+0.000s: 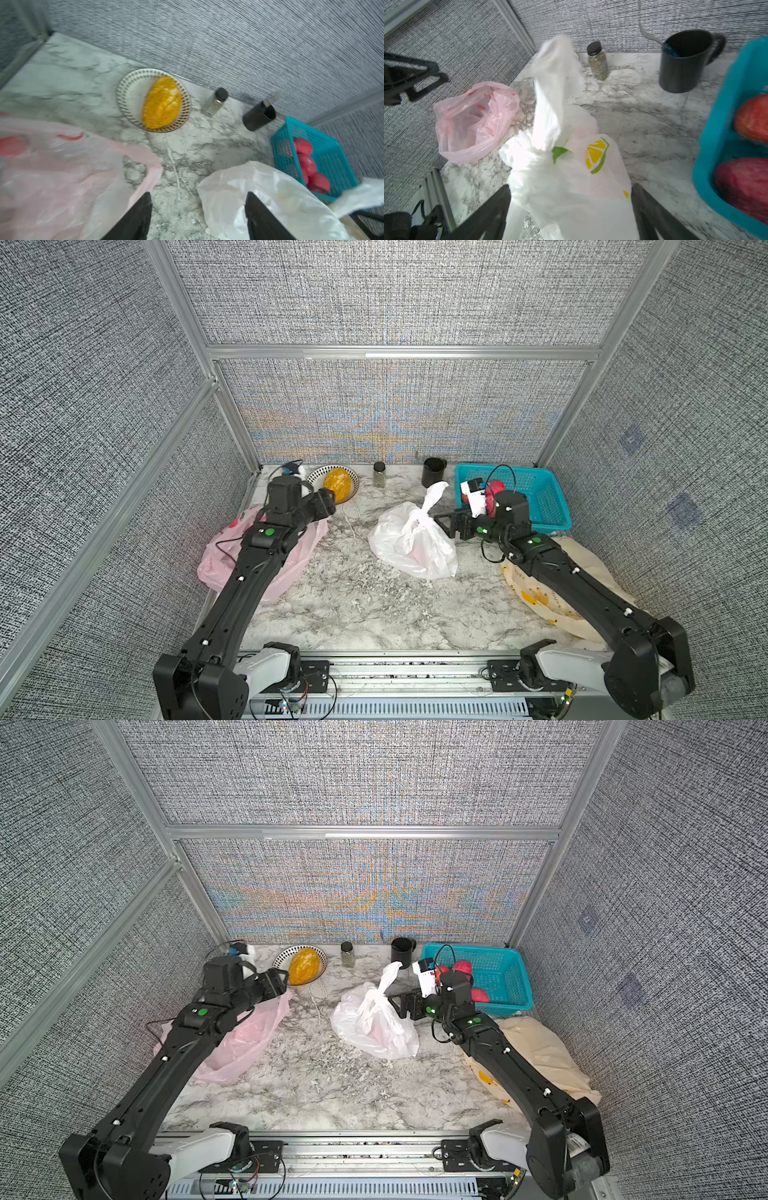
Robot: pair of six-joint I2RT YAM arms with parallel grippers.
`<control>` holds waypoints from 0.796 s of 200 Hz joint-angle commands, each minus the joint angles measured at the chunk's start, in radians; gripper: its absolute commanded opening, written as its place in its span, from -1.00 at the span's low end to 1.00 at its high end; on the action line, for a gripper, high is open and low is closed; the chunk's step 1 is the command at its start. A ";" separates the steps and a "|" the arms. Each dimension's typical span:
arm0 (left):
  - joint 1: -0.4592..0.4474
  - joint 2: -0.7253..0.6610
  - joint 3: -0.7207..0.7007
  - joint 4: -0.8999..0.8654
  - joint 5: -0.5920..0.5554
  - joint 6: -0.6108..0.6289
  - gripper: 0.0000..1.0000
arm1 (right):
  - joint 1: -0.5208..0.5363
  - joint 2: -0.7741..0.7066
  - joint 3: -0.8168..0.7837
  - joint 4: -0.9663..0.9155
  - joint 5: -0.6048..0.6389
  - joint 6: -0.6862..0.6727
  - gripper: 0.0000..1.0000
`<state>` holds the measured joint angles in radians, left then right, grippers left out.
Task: Untie the knot of a plastic bag & take out the apple
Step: Move the plastic bag to the center of the board, then untie the plastic bag at the center of the board.
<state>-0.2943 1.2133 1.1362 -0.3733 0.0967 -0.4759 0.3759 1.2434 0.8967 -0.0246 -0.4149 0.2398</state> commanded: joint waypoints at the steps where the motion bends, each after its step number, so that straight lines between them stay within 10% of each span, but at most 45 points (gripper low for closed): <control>1: -0.103 0.073 0.066 0.025 0.035 0.099 0.45 | 0.034 0.019 0.011 0.035 -0.013 -0.057 0.71; 64: -0.335 0.301 0.218 0.057 0.109 0.238 0.45 | 0.056 0.074 0.019 0.013 0.011 -0.107 0.39; 159: -0.440 0.354 0.243 -0.035 0.197 0.389 0.47 | 0.056 0.077 0.010 -0.020 -0.019 -0.128 0.01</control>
<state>-0.7185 1.5631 1.3846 -0.3710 0.2798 -0.1513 0.4320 1.3170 0.9012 -0.0299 -0.4118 0.1226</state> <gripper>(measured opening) 0.724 0.503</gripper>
